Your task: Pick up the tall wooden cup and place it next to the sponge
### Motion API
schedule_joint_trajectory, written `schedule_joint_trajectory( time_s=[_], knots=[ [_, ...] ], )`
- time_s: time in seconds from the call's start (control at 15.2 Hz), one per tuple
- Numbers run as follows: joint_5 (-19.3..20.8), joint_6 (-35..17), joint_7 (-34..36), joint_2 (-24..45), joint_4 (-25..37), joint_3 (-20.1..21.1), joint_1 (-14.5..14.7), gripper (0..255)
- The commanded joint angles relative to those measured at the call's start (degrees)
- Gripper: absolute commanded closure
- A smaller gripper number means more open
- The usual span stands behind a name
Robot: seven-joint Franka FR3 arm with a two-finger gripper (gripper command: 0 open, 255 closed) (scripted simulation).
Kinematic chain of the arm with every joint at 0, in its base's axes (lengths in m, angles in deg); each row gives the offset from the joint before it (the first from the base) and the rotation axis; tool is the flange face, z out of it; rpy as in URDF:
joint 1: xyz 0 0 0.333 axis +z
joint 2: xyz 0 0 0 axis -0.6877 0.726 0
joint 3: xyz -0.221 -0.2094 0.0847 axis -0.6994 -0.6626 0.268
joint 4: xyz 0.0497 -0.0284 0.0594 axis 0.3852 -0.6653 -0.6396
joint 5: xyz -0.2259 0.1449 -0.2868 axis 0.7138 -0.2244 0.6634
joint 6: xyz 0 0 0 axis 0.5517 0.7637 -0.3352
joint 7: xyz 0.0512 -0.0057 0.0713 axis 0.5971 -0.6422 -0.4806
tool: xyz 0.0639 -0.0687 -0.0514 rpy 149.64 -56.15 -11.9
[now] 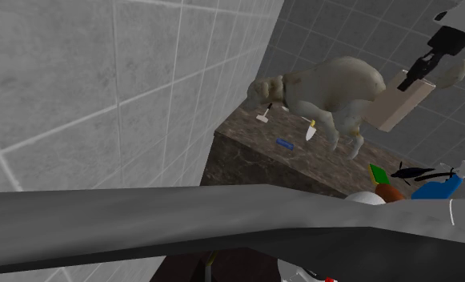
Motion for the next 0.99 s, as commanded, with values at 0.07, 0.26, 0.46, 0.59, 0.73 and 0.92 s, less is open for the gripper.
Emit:
schedule_joint_trajectory(
  time_s=[0.07, 0.26, 0.46, 0.59, 0.73, 0.92],
  knots=[
    [2.4, 1.5, -4.1, -1.7, 0.9, -2.3, -0.6, 255],
    [4.7, 2.0, -7.3, -3.5, 0.8, -4.4, -1.1, 255],
    [5.1, 0.0, -6.5, -5.7, -3.4, -4.0, -1.8, 255],
    [5.4, -1.4, -6.0, -7.0, -6.1, -3.8, -2.3, 255],
    [5.8, -2.6, -5.5, -8.4, -8.7, -3.7, -2.7, 255],
    [6.3, -4.5, -4.9, -10.2, -12.4, -3.7, -3.3, 255]
  ],
)
